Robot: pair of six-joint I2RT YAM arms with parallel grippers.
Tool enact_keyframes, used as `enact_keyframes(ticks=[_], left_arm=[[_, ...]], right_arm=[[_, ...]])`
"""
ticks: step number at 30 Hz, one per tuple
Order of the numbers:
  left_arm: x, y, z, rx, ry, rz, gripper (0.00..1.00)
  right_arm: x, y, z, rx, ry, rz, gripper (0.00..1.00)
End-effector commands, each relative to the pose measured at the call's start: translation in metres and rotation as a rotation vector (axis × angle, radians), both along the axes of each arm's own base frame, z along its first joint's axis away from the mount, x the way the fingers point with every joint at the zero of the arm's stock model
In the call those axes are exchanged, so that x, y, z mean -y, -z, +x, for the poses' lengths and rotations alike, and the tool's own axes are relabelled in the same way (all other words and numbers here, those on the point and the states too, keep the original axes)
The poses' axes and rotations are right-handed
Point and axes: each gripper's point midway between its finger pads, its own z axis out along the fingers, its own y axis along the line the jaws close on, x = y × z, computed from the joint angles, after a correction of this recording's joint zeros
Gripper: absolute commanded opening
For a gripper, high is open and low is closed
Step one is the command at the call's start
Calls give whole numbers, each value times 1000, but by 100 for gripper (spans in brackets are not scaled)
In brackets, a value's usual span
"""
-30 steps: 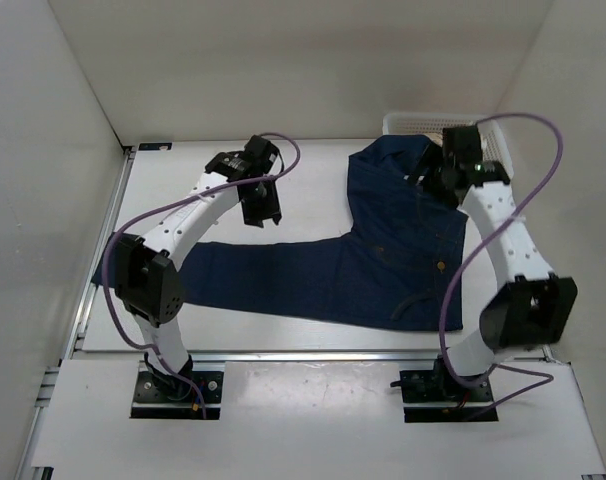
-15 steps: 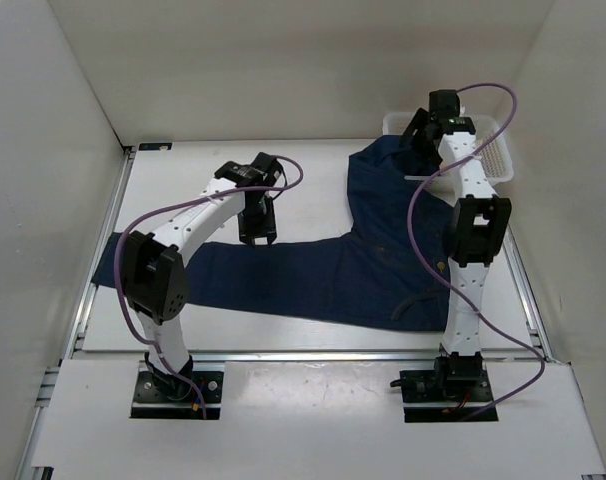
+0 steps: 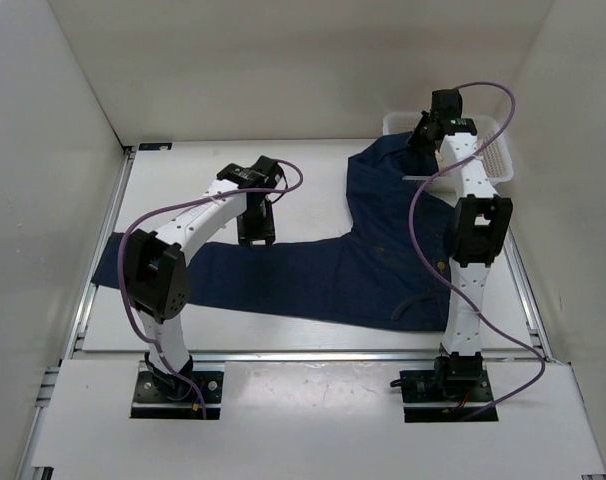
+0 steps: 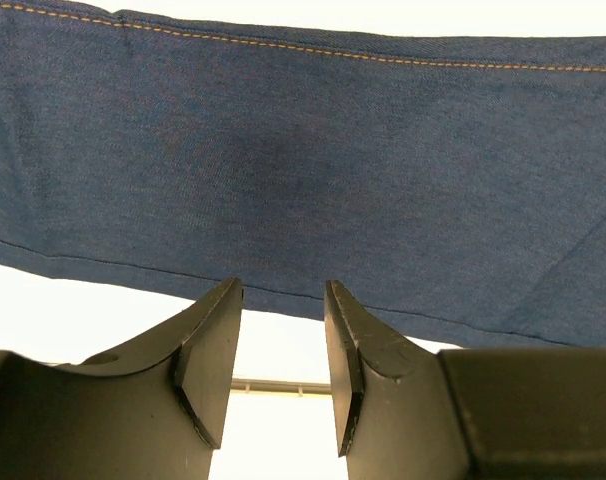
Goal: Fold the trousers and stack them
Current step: Flatten the trousers out
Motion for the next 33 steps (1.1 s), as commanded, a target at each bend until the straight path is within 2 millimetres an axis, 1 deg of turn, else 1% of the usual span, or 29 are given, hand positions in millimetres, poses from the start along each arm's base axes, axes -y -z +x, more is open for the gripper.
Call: enact_keyframes(ticks=[1, 2, 3, 4, 6, 7, 8, 10, 11, 13, 14, 15, 16, 17, 18, 19, 20, 21, 22, 23, 24, 25, 26, 27, 28, 30, 31, 32, 33], left_arm=[[-4, -17, -2, 57, -36, -7, 50], [-6, -22, -5, 56, -43, -32, 50], [-4, -24, -8, 38, -46, -71, 50], [0, -24, -12, 3, -55, -151, 50], [-5, -41, -16, 40, -58, -204, 50], [-12, -49, -17, 52, -72, -210, 50], [-31, -60, -16, 87, -118, -202, 50], [-57, -75, -16, 124, -185, -183, 50], [-86, -86, -14, 150, -267, -153, 50], [-115, -112, -15, 234, -347, -148, 51], [-137, -128, -9, 292, -414, -146, 51], [-147, -142, -11, 339, -443, -156, 51], [-155, -150, -10, 365, -459, -156, 53], [-161, -154, -9, 379, -468, -152, 53], [-166, -164, -6, 407, -476, -164, 68], [-166, -165, -3, 409, -464, -159, 68], [-166, -162, -2, 400, -464, -156, 70], [-169, -159, 0, 393, -461, -137, 70], [-169, -150, 5, 363, -462, -129, 70], [-169, -146, 11, 361, -451, -123, 66], [-166, -129, 11, 318, -444, -114, 43], [-159, -116, 16, 283, -425, -116, 28], [-152, -107, 19, 265, -398, -122, 18], [-144, -100, 26, 267, -376, -134, 10], [-130, -89, 28, 240, -340, -149, 10], [-118, -68, 43, 206, -315, -156, 10], [-112, -64, 52, 202, -313, -159, 10], [-111, -43, 60, 148, -317, -142, 19], [-106, -35, 67, 130, -307, -137, 31]], right_arm=[[-54, -144, -9, 371, -274, 28, 0], [-82, -170, -21, 434, -370, 35, 0], [-98, -185, -28, 485, -462, 12, 0], [-131, -203, -43, 533, -566, 23, 0], [-178, -224, -80, 588, -788, 89, 0], [-210, -230, -101, 615, -900, 102, 0], [-225, -233, -120, 620, -972, 115, 0], [-258, -225, -151, 598, -1081, 121, 0], [-264, -214, -159, 570, -1092, 116, 0], [-275, -194, -164, 515, -1071, 98, 3], [-264, -176, -148, 463, -972, 38, 39], [-264, -169, -143, 435, -935, 14, 57], [-254, -150, -145, 336, -901, -18, 72], [-249, -131, -137, 265, -856, -48, 85], [-239, -143, -131, 270, -806, -67, 90], [-231, -137, -130, 238, -764, -88, 94], [-212, -145, -129, 235, -677, -116, 100], [-200, -122, -132, 181, -637, -129, 100], [-183, -119, -131, 170, -574, -139, 100], [-170, -143, -137, 235, -522, -133, 100], [-150, -109, -145, 147, -462, -126, 96], [-135, -102, -149, 129, -408, -131, 90], [-121, -110, -161, 141, -376, -116, 80], [-100, -101, -165, 115, -315, -99, 52], [-85, -65, -180, 29, -285, -98, 38], [-54, -52, -197, -11, -216, -61, 13], [-44, -27, -216, -78, -197, -44, 4], [-29, -18, -220, -95, -166, -28, 3], [-22, -13, -227, -113, -143, -13, 5]])
